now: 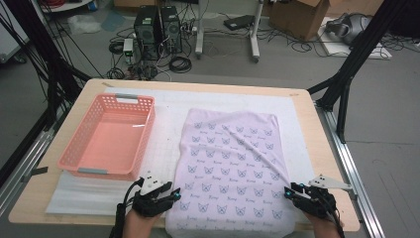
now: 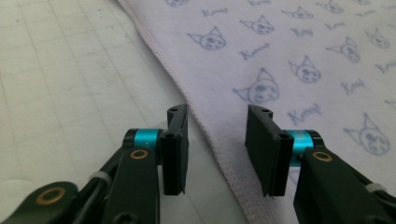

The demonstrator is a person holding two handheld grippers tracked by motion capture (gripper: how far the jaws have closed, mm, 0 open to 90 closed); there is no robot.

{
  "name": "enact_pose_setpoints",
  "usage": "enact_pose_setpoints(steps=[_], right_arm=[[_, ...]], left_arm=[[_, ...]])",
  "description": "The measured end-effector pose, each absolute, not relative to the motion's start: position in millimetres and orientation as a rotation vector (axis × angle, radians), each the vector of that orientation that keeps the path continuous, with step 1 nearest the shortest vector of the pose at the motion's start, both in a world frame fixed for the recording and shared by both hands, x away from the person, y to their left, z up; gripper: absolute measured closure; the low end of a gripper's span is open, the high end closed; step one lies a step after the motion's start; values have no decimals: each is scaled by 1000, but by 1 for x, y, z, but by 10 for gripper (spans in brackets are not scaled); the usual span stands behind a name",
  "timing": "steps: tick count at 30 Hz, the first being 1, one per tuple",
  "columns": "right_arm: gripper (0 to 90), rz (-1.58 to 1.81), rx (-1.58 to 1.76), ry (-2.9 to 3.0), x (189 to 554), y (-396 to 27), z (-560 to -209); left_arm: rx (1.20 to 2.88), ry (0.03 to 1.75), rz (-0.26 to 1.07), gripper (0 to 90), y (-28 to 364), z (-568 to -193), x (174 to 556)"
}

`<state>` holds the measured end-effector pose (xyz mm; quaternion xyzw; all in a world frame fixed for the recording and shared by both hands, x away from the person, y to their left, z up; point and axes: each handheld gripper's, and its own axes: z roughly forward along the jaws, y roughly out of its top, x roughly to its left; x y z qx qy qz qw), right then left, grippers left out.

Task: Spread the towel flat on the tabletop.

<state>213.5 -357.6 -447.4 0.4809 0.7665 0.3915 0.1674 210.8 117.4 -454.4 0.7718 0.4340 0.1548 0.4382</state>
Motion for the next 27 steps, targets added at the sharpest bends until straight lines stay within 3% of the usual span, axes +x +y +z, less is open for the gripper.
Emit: enact_pose_setpoints(steps=[9, 12, 14, 15, 27], right_arm=[[627, 1105, 1317, 2222, 203, -351, -448], [735, 1064, 1283, 2230, 202, -347, -448], [840, 1071, 1297, 2236, 203, -349, -448], [863, 1080, 1298, 2242, 204, -350, -448], [886, 1074, 1262, 2265, 199, -353, -443]], left_arm=[[1910, 1069, 369, 585, 115, -455, 206], [1923, 1077, 444, 722, 114, -456, 205], [1920, 1082, 413, 848, 116, -456, 207], [1916, 1089, 405, 869, 116, -456, 206], [1876, 1127, 345, 879, 128, -449, 199]])
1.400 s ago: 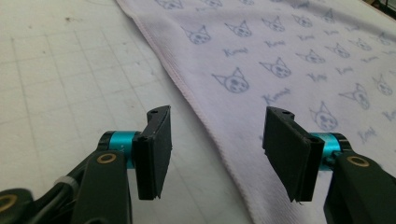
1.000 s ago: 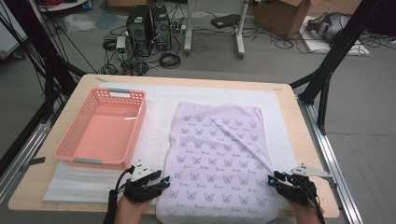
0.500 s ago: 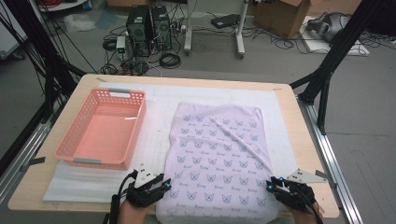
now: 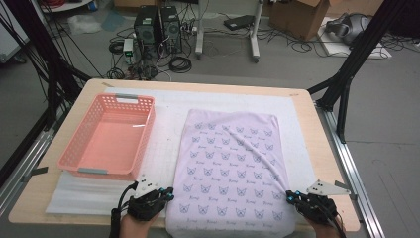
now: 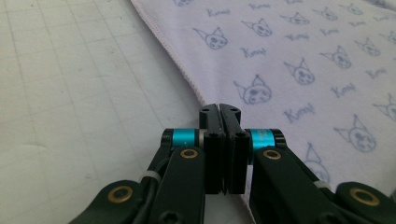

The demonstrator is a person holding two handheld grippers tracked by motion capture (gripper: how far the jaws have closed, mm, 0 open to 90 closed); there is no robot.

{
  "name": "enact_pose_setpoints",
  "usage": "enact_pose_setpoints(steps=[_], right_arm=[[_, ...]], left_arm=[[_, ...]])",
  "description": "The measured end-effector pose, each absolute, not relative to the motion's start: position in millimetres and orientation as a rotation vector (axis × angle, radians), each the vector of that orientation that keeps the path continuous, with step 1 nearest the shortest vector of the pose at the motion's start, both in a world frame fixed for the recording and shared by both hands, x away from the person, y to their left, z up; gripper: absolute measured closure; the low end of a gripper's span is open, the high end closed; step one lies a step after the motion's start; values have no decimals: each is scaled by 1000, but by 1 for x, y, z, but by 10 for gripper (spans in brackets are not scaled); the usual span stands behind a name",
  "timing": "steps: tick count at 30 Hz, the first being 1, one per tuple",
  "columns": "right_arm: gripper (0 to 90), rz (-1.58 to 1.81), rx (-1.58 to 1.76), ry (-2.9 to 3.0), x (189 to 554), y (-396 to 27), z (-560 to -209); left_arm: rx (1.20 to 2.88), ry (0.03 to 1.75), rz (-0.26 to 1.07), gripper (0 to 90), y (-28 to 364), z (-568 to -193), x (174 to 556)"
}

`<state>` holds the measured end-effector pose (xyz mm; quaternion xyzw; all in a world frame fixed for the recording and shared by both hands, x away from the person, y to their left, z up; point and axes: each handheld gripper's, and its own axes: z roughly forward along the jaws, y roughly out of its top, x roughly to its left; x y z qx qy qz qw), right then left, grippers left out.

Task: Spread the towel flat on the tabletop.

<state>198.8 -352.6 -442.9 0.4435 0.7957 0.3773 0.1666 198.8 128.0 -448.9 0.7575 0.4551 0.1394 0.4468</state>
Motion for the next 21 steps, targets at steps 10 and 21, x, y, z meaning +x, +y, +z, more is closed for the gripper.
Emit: enact_pose_setpoints(steps=[10, 21], right_arm=[[886, 1103, 1270, 2269, 186, -359, -437], [642, 1180, 1378, 2104, 195, -372, -435]], left_arm=[[1870, 1099, 289, 876, 138, -446, 184], [1794, 1095, 314, 548, 133, -447, 199]])
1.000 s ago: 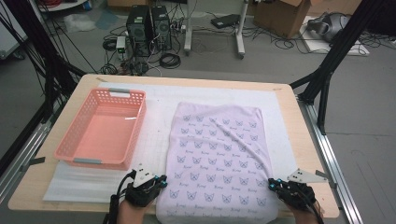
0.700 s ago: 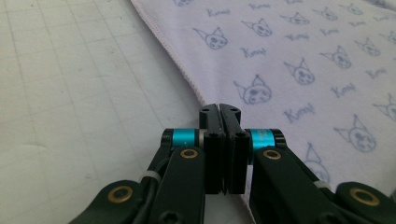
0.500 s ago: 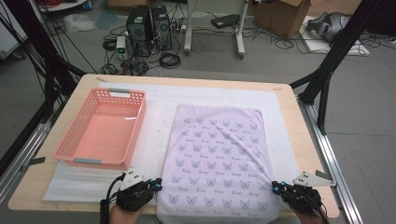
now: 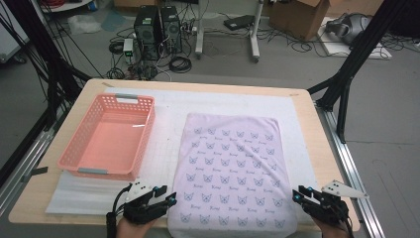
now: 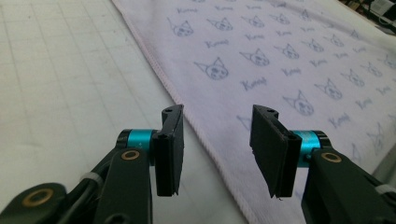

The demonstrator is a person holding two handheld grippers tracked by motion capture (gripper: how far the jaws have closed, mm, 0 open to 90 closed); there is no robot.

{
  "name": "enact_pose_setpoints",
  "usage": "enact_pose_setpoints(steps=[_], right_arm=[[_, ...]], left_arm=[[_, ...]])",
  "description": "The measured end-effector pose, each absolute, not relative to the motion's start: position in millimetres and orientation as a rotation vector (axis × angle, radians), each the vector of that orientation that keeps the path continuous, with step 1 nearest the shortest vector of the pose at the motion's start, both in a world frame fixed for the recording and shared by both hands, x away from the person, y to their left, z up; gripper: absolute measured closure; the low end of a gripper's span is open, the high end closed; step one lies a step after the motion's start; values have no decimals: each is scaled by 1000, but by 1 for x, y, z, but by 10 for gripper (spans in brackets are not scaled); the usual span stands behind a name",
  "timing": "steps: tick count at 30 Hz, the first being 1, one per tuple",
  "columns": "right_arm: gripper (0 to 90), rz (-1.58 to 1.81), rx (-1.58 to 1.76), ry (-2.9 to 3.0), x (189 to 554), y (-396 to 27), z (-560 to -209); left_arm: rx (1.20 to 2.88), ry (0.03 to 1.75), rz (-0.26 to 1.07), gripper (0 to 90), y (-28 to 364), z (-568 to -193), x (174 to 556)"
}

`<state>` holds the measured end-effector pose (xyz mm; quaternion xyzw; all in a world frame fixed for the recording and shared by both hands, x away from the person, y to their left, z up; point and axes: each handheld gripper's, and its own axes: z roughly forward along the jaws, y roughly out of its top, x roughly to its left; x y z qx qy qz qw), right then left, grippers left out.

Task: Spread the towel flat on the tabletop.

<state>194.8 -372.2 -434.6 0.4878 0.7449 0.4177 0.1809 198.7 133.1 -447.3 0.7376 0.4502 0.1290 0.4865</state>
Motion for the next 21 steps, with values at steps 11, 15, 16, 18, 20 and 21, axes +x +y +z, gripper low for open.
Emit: enact_pose_setpoints(steps=[11, 15, 16, 18, 20, 21], right_arm=[[868, 1037, 1338, 2214, 217, -355, -447], [871, 1020, 1343, 2206, 214, -359, -446], [871, 1018, 1346, 2204, 214, -361, -446], [870, 1019, 1344, 2207, 214, -362, -446], [849, 1024, 1339, 2210, 214, -362, -445], [807, 1026, 1344, 2211, 213, -361, -445]], left_arm=[[1907, 1097, 419, 799, 110, -456, 216], [1909, 1123, 419, 880, 112, -454, 210], [1907, 1123, 418, 880, 114, -454, 209], [1898, 1133, 404, 879, 119, -454, 205], [1893, 1131, 398, 873, 123, -453, 202], [1887, 1128, 397, 866, 125, -452, 202]])
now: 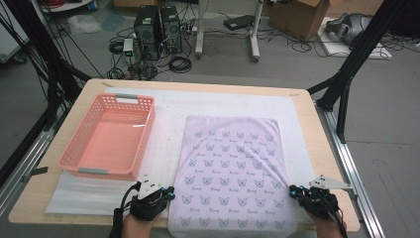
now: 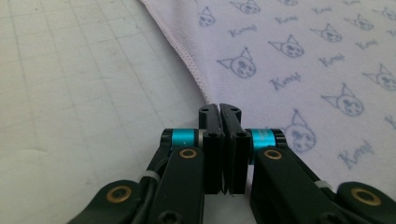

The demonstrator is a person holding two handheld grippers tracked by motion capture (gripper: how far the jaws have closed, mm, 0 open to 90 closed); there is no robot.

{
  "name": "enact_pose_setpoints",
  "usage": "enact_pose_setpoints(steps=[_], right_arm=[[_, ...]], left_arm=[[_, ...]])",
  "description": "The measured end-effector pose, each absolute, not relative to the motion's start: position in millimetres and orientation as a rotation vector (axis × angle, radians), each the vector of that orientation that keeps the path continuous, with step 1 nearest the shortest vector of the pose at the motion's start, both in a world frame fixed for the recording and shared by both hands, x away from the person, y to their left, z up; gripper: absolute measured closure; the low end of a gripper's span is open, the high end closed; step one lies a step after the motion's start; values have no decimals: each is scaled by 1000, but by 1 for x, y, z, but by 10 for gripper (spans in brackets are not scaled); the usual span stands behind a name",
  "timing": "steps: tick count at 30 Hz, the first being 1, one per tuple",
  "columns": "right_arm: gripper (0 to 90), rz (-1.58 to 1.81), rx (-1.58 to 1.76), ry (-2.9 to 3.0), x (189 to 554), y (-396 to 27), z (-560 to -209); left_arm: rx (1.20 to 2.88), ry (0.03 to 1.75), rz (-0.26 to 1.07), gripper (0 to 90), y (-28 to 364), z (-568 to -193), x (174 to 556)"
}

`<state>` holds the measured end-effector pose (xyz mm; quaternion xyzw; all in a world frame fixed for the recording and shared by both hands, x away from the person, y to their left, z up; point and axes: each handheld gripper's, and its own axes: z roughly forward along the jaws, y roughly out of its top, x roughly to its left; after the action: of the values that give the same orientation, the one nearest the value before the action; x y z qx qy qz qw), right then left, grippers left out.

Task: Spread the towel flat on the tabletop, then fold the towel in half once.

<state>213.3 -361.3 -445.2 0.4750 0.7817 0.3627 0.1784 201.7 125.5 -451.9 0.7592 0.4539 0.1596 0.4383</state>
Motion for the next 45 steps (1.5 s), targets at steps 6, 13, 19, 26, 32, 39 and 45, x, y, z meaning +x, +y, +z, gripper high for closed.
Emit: enact_pose_setpoints(steps=[6, 13, 19, 26, 32, 39, 45], right_arm=[[514, 1101, 1334, 2132, 211, -368, -440], [432, 1170, 1250, 2097, 209, -367, -429], [281, 1238, 1183, 2040, 203, -366, -422], [209, 1295, 1160, 1997, 199, -366, -419], [209, 1297, 1169, 1999, 204, -363, -421], [211, 1291, 1160, 2024, 208, -359, -422], [211, 1287, 1163, 2030, 211, -356, -422]], left_arm=[[1778, 1094, 394, 529, 138, -448, 209], [1700, 1024, 402, 299, 141, -437, 213], [1657, 968, 442, 199, 142, -431, 209], [1638, 964, 446, 200, 150, -428, 211], [1653, 968, 439, 203, 150, -430, 213], [1658, 975, 436, 204, 153, -432, 211], [1658, 963, 433, 208, 154, -431, 214]])
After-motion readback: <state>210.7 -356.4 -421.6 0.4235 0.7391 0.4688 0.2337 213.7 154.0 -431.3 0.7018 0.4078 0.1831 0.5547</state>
